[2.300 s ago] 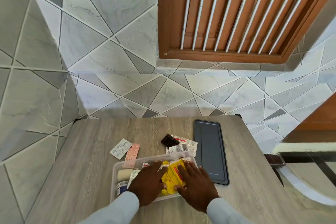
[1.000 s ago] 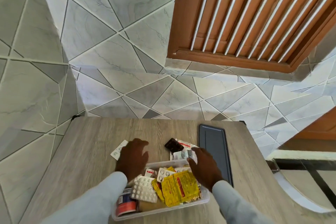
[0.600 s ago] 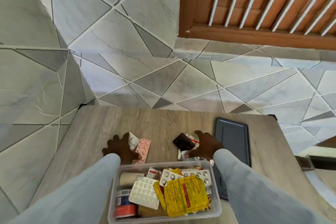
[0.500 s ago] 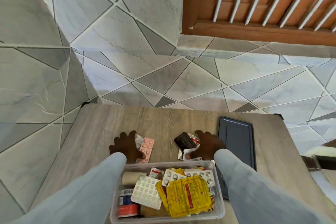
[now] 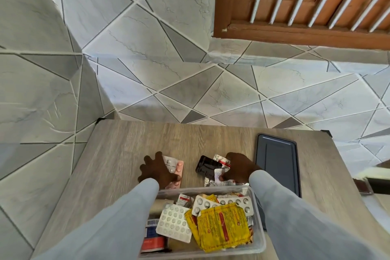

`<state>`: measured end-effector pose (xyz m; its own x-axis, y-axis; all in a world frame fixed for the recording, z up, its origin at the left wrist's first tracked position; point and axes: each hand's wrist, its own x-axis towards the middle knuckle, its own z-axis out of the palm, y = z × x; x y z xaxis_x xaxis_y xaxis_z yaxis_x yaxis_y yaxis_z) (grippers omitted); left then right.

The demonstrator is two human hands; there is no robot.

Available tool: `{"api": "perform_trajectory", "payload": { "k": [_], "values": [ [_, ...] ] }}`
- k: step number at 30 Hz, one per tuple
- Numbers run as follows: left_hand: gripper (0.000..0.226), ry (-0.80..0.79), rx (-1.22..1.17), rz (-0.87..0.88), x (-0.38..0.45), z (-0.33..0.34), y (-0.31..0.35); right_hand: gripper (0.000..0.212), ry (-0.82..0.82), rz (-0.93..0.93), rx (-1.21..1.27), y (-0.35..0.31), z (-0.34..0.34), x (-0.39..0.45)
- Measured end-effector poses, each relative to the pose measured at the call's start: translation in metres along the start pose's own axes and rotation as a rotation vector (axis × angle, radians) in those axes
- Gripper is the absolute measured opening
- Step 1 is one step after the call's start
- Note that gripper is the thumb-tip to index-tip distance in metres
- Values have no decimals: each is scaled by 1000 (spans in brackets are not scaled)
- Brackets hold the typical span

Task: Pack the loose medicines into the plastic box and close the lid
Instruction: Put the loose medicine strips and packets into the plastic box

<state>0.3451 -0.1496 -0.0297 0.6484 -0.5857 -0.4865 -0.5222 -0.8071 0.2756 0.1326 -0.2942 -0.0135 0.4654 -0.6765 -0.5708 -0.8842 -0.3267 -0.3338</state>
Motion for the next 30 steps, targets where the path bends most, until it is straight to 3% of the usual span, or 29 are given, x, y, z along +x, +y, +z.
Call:
{"api": "perform_trajectory", "payload": {
  "k": [8,19,30],
  "values": [
    [87,-39,84,-30,-1,5,9,70,-30,-7,4,-5,2,0],
    [99,-74,-3,43,-2,12,25,56,-33,-37,82,-8,2,4],
    [79,-85,-32,51,10,18,29,62,-32,-54,104,-16,11,9]
  ]
}}
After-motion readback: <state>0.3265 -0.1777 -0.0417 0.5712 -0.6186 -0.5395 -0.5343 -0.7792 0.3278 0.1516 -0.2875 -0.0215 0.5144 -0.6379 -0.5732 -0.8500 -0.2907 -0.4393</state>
